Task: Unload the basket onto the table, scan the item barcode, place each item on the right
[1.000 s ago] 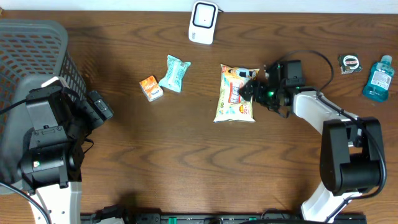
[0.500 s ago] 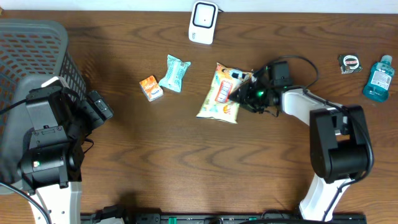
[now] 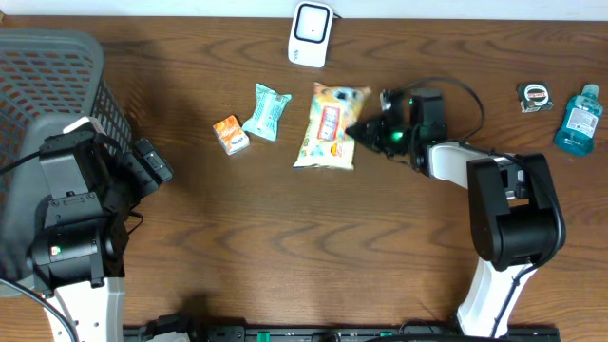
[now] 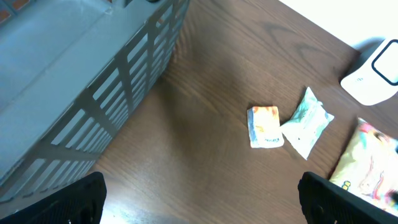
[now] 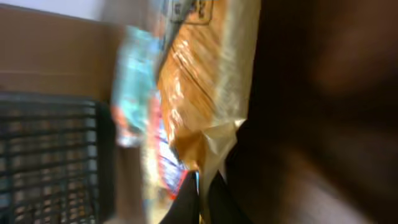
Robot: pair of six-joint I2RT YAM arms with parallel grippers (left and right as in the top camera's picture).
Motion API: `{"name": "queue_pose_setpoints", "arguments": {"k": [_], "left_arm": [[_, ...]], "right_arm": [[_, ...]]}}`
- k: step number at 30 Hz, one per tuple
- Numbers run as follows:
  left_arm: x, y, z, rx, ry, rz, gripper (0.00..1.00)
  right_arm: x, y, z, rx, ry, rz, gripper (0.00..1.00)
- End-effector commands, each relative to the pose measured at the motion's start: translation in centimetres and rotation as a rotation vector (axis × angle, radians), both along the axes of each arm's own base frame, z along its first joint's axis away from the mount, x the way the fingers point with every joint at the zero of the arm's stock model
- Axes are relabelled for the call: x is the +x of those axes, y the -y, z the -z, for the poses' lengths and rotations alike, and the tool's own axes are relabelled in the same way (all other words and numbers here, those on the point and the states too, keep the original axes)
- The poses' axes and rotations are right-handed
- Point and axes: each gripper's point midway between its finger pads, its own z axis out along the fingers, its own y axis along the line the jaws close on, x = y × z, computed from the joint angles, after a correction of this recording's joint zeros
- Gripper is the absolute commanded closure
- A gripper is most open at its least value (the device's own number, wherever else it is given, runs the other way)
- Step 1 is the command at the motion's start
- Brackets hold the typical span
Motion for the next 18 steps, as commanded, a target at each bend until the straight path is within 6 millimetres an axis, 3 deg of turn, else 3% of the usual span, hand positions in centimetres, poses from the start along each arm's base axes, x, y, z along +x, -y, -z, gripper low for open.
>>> {"name": "queue_pose_setpoints", "arguments": {"k": [1, 4, 11, 12, 13, 16, 18], "left_arm": [[0.0, -0.4, -0.2, 0.003, 0.003, -0.021, 0.02], [0.0, -0.4, -0.2, 0.003, 0.003, -0.021, 0.02], [0.0, -0.4, -0.2, 0.003, 0.003, -0.021, 0.02], [0.0, -0.4, -0.2, 0.003, 0.003, -0.021, 0.02], [0.0, -0.4, -0.2, 0.003, 0.003, -0.021, 0.02], [0.0, -0.4, -0.2, 0.003, 0.003, -0.021, 0.02], [0.0, -0.4, -0.2, 0.003, 0.003, -0.021, 0.02]], "right_arm": [[0.1, -0.7, -4.0, 0.131, 0.058, -0.062, 0.99], [0.6, -0.8, -5.2, 0.162, 0.089, -0.054, 0.99], [0.1, -0.7, -4.2, 0.135, 0.063, -0.063, 0.98], [0.1, -0.7, -4.0, 0.127, 0.069, -0.066, 0.82], [0.1, -0.6, -3.8, 0.119, 0.063, -0.061, 0.59], [0.2, -0.3, -3.3, 0.099, 0.046, -0.036, 0.32], [0.5, -0.2, -3.3, 0.09, 0.049, -0.024, 0.21]]}}
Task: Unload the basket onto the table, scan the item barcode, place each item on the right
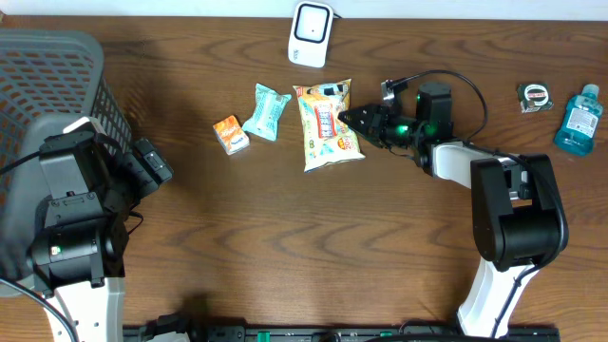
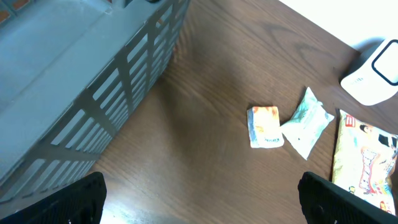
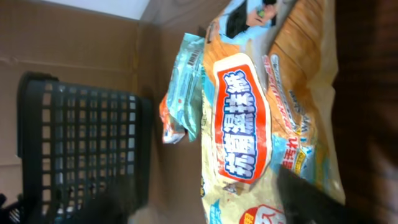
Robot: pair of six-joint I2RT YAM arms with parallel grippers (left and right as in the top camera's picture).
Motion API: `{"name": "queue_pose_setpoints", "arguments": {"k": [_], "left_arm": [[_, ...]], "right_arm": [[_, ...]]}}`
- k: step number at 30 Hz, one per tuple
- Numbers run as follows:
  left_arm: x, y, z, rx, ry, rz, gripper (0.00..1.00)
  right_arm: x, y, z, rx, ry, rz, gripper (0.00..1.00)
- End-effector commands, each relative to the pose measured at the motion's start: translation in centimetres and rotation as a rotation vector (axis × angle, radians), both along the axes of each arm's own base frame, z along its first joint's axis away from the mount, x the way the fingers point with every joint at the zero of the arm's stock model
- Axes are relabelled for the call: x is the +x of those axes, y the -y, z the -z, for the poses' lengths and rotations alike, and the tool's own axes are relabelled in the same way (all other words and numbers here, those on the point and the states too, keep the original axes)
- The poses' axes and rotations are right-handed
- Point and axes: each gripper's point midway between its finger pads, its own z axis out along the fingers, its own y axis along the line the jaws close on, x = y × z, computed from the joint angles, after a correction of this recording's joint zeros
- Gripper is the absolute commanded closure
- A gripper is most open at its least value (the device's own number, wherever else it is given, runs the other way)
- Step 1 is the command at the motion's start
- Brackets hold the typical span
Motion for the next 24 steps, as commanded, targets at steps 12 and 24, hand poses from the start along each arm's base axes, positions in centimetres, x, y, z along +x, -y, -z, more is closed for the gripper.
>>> {"name": "queue_pose_setpoints", "arguments": {"k": [12, 24], "left_arm": [[0.0, -0.4, -0.2, 0.003, 0.003, -0.021, 0.02], [0.0, -0.4, -0.2, 0.003, 0.003, -0.021, 0.02]], "right_arm": [[5.1, 4.6, -2.4, -0.601, 0.071, 0.175, 0.01], [9.0, 3.0, -4.8, -0.688, 0.273, 0.205, 0.01]]}}
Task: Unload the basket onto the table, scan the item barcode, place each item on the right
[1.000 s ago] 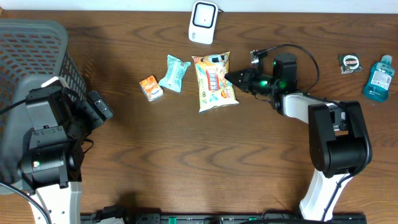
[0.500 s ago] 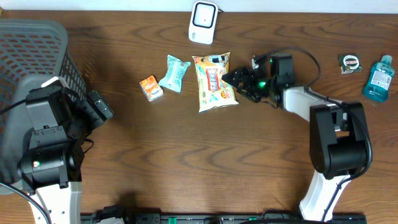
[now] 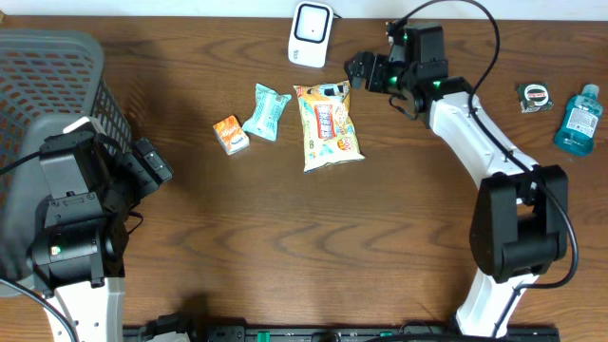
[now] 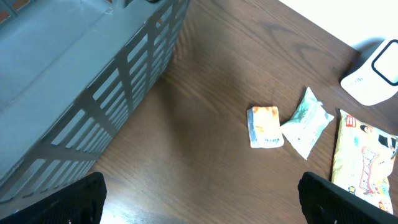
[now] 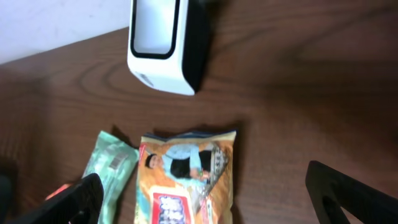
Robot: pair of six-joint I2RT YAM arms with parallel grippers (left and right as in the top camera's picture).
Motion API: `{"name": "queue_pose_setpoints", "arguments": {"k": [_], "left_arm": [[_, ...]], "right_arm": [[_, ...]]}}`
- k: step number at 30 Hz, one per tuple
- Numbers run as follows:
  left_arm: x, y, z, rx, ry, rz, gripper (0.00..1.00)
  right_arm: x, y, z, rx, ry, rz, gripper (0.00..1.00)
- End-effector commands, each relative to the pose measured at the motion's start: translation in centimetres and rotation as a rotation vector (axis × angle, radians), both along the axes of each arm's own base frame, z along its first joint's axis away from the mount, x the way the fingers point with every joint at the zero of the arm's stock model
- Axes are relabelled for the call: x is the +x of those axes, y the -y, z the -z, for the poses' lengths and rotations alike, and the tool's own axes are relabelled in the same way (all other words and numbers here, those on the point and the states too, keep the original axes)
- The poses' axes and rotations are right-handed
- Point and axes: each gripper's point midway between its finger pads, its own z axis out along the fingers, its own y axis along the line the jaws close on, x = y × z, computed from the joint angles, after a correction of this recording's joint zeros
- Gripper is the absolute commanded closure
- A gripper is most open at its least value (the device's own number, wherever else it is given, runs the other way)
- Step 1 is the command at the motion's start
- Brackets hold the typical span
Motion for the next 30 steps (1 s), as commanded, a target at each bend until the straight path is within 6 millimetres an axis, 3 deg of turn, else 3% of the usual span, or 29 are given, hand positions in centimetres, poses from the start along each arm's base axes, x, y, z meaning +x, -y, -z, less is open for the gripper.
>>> {"name": "queue_pose_setpoints", "arguments": {"k": [1, 7, 17, 23, 26, 30], "left_arm": [[0.0, -0.4, -0.2, 0.003, 0.003, -0.021, 0.02], [0.0, -0.4, -0.2, 0.003, 0.003, -0.021, 0.02], [0.0, -0.4, -0.2, 0.003, 0.003, -0.021, 0.02], [0.0, -0.4, -0.2, 0.003, 0.003, -0.021, 0.02], [0.0, -0.4, -0.2, 0.003, 0.003, -0.021, 0.02], [0.0, -0.4, -0.2, 0.003, 0.003, -0.021, 0.02]], "right_arm": [[0.3, -0.7, 2.3, -0.059, -0.004, -0.026, 0.01], [0.2, -2.4, 6.5, -0.028, -0.049, -0.113, 0.01], [-0.6, -4.4, 9.7, 0.039, -0.082, -0.232, 0.01], [-2.6, -5.8, 12.5, 0.082, -0.158, -0.33, 0.01], [-4.2, -7.2, 13.9, 0.098, -0.179, -0.43, 0.08], [-6.6, -7.8, 15.5, 0.109, -0.27, -0.48, 0.26]]}}
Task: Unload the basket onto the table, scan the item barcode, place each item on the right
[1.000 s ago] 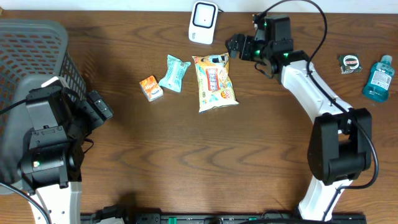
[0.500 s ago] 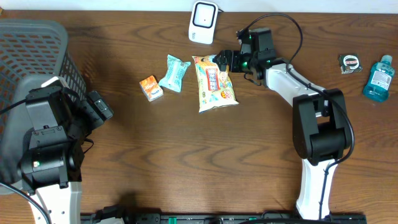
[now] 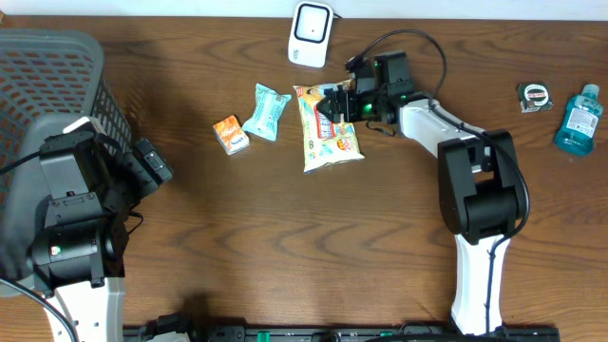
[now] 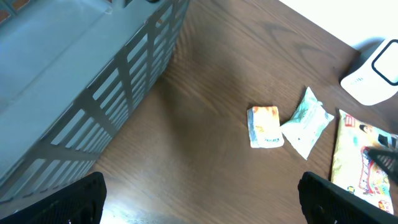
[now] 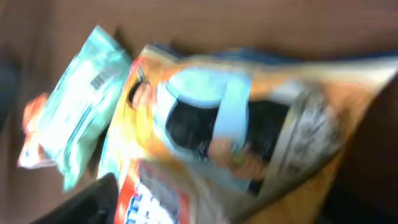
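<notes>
The snack bag (image 3: 329, 128), yellow with a red label, lies flat on the table just below the white scanner (image 3: 311, 33). My right gripper (image 3: 340, 103) sits low over the bag's upper right part. Blurred in the right wrist view, the bag (image 5: 236, 124) fills the frame under the gripper (image 5: 208, 208), whose fingers (image 5: 93, 199) stand wide apart, open. My left gripper (image 4: 199, 205) hangs open and empty by the basket, far from the bag (image 4: 367, 162).
A teal packet (image 3: 266, 111) and a small orange packet (image 3: 231, 134) lie left of the bag. A grey basket (image 3: 47, 85) fills the left side. A tape measure (image 3: 535, 96) and a blue bottle (image 3: 577, 119) stand at the far right.
My right gripper was open above the table, to the right of the scanner. Now it is lower and further left, over the bag's upper right part. The bag and the left arm have not moved.
My right gripper was shut on the bag's right edge, the bag lying aslant. Then the bag lay straighter and nearer the scanner, with the gripper open beside it. After that the gripper was up by the scanner, and now it is over the bag again.
</notes>
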Robot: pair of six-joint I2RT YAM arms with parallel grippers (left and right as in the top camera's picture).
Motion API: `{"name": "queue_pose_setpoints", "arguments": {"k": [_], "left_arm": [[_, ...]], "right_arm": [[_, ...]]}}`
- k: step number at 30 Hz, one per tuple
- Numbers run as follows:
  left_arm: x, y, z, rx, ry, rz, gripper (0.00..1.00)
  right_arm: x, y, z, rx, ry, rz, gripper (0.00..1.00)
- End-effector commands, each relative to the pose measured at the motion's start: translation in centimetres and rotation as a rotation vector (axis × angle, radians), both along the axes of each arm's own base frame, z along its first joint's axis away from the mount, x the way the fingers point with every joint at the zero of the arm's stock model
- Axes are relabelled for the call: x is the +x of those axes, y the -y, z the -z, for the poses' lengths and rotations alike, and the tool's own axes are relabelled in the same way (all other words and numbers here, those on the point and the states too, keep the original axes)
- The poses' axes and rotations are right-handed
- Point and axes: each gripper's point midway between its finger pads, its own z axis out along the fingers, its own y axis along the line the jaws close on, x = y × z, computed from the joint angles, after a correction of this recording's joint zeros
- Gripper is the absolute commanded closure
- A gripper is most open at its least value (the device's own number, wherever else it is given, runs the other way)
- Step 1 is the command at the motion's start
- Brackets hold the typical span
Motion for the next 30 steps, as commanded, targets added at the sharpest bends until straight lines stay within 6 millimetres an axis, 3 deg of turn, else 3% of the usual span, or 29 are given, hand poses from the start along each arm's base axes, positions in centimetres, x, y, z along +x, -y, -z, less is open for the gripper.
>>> {"name": "queue_pose_setpoints", "arguments": {"k": [1, 3, 4, 6, 7, 8, 11, 15, 21, 25, 30], "left_arm": [[0.0, -0.4, -0.2, 0.003, 0.003, -0.021, 0.02], [0.0, -0.4, -0.2, 0.003, 0.003, -0.021, 0.02], [0.0, -0.4, -0.2, 0.003, 0.003, -0.021, 0.02], [0.0, -0.4, -0.2, 0.003, 0.003, -0.021, 0.02], [0.0, -0.4, -0.2, 0.003, 0.003, -0.021, 0.02], [0.0, -0.4, -0.2, 0.003, 0.003, -0.021, 0.02], [0.0, -0.4, -0.2, 0.003, 0.003, -0.021, 0.02], [0.0, -0.4, -0.2, 0.003, 0.003, -0.021, 0.02], [0.0, -0.4, -0.2, 0.003, 0.003, -0.021, 0.02], [0.0, -0.4, -0.2, 0.003, 0.003, -0.021, 0.02], [0.0, -0.4, -0.2, 0.003, 0.003, -0.021, 0.02]], "right_arm": [[-3.7, -0.9, 4.3, -0.013, -0.144, -0.076, 0.26], [-4.7, -0.9, 4.4, -0.02, -0.169, -0.107, 0.32], [-5.1, -0.8, 4.5, -0.027, -0.179, -0.118, 0.4], [-5.6, -0.7, 4.7, -0.033, -0.201, -0.119, 0.71], [-5.7, -0.7, 4.7, -0.031, -0.21, -0.121, 0.92], [-5.9, -0.8, 4.6, -0.017, -0.217, -0.127, 0.99], [-6.3, -1.9, 2.7, 0.11, -0.239, -0.165, 0.99], [-5.6, -3.1, -1.4, 0.341, -0.263, -0.191, 0.99], [-2.9, -2.2, -6.9, 0.534, -0.232, -0.177, 0.99], [-1.8, -1.1, -8.3, 0.574, -0.217, -0.155, 0.99], [-2.6, -0.9, -9.2, 0.616, -0.225, -0.213, 0.99]]}}
